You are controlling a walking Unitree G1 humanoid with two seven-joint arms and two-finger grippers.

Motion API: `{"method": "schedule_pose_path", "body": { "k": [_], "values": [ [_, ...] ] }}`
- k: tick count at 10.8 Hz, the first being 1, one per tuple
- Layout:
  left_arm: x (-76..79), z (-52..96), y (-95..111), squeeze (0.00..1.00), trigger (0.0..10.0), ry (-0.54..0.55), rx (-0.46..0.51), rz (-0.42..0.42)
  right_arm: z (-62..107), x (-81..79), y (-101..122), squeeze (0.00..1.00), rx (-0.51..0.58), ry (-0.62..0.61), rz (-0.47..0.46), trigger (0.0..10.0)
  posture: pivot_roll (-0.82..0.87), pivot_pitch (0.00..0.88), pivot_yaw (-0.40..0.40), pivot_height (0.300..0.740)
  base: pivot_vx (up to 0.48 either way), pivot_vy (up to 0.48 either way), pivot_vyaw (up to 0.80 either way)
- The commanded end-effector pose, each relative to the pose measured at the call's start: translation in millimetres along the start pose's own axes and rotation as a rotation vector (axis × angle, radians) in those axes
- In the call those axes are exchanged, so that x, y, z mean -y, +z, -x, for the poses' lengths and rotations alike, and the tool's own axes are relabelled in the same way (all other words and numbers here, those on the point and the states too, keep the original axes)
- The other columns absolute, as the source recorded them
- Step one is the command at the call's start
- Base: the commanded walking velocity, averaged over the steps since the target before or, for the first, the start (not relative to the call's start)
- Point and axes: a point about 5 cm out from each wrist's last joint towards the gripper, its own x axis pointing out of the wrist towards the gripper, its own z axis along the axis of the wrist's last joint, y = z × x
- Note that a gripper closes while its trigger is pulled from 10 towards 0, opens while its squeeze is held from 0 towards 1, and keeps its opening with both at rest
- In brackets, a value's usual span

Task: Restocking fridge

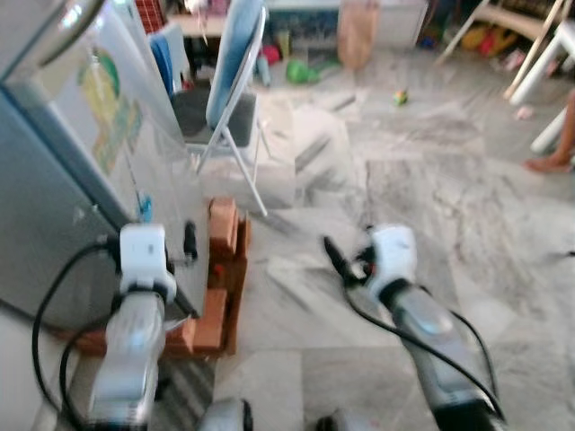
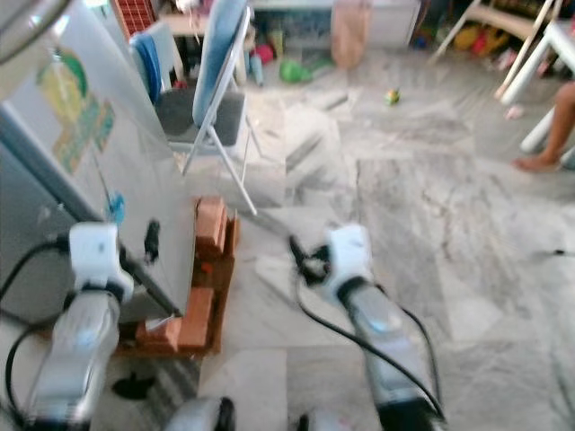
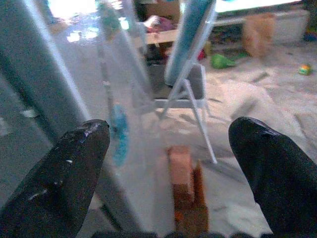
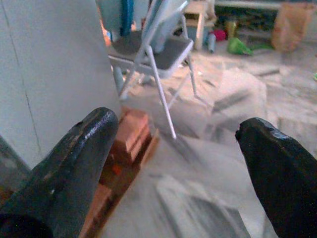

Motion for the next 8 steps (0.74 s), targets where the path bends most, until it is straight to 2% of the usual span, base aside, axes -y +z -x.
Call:
{"method": "schedule_pose_path", "body": {
  "k": [1, 2, 4, 8],
  "values": [
    [-9.5, -7.9, -3.1, 0.00, 10.0, 0.048, -0.007, -0.018, 0.3, -7.7, 7.0, 0.00, 0.025, 0.026, -0.003, 10.0, 0.07, 0.118, 0.012, 0.740, 0.000, 0.000, 0.00],
    [-17.6, -18.8, -2.9, 0.00, 10.0, 0.093, -0.012, -0.033, 3.3, -7.7, 7.6, 0.00, 0.026, 0.012, -0.009, 10.0, 0.05, 0.123, 0.019, 0.740, 0.000, 0.000, 0.00],
    [-28.1, -27.5, -5.9, 0.00, 10.0, 0.132, -0.031, -0.043, 10.2, -4.2, 7.7, 0.00, 0.018, -0.010, -0.013, 10.0, 0.03, 0.138, 0.024, 0.740, 0.000, 0.000, 0.00],
    [-33.7, -57.4, 2.5, 0.00, 10.0, 0.185, -0.015, -0.046, 16.9, -8.8, 8.9, 0.00, 0.009, -0.016, -0.021, 10.0, 0.02, 0.170, 0.031, 0.740, 0.000, 0.000, 0.00]
  ]
}}
